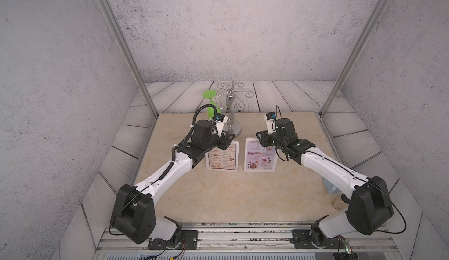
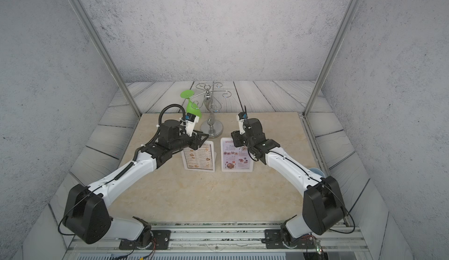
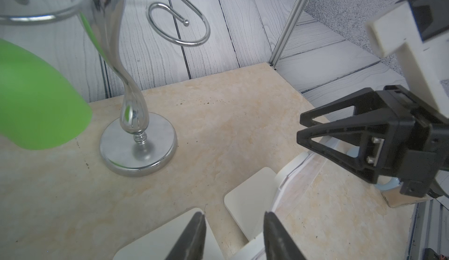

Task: Insert the menus into the narrow rack
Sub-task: Insert the menu into the narrow rack.

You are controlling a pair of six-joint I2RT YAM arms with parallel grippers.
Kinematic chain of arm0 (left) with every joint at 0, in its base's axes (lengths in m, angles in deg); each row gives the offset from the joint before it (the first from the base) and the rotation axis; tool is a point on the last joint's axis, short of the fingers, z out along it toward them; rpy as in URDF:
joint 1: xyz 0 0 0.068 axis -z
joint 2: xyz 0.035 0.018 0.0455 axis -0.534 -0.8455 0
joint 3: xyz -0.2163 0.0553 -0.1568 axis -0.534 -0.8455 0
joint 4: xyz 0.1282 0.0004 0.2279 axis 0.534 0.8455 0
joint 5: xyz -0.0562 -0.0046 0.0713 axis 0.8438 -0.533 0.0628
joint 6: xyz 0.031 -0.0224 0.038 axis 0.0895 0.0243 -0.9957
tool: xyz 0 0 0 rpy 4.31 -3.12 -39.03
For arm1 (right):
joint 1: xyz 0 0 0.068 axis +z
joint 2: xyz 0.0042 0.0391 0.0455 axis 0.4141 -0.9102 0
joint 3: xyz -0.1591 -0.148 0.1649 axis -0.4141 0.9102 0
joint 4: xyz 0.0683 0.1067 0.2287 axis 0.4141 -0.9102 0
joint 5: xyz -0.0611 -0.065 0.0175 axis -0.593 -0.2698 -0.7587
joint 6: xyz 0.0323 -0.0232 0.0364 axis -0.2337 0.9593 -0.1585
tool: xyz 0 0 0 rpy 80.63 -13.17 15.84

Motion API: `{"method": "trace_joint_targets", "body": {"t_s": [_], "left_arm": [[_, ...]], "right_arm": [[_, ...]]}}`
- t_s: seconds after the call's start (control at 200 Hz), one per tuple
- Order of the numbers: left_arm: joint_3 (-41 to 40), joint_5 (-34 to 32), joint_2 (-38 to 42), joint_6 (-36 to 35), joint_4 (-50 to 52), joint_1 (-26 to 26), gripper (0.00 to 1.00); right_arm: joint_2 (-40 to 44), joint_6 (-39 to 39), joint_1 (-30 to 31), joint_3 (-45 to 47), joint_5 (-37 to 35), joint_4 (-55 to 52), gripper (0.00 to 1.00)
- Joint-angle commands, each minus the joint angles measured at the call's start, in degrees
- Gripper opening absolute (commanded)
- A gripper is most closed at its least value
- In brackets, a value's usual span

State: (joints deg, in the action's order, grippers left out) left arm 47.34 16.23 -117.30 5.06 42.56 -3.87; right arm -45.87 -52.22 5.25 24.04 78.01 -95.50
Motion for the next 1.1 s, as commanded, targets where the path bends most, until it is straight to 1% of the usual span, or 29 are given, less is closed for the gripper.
{"method": "trace_joint_targets", "body": {"t_s": [0.0,0.205,0.38,0.656,0.806,0.951,0.991,1.096], "left_arm": [[0.64,0.42,0.78,-0.64,0.27,0.11,0.43],[0.64,0.42,0.88,-0.78,0.63,0.07,0.43],[0.62,-0.16,0.97,-0.89,1.27,0.03,0.44],[0.07,-2.75,2.49,-0.68,1.65,0.07,0.47],[-0.75,-5.22,4.81,-0.63,1.74,0.05,0.52],[-0.74,-7.53,6.31,-1.21,3.55,0.07,0.54],[-0.93,-8.21,6.77,-1.39,3.70,0.07,0.55],[-1.37,-9.76,7.68,-2.19,4.15,0.07,0.57]], "right_arm": [[-1.86,0.24,0.48,-0.36,-1.50,-3.57,0.44],[-1.35,0.33,0.49,-0.68,-2.00,-3.52,0.44],[-0.60,1.80,0.49,-3.16,-2.70,-4.79,0.44],[1.66,4.58,0.45,-6.12,-3.44,-6.80,0.45],[3.23,5.92,0.40,-5.99,-5.25,-7.73,0.46],[5.34,6.43,0.39,-4.64,-6.55,-8.11,0.47],[6.13,6.39,0.36,-3.94,-6.72,-7.96,0.48],[7.86,6.54,0.34,-2.34,-8.50,-7.55,0.57]]}}
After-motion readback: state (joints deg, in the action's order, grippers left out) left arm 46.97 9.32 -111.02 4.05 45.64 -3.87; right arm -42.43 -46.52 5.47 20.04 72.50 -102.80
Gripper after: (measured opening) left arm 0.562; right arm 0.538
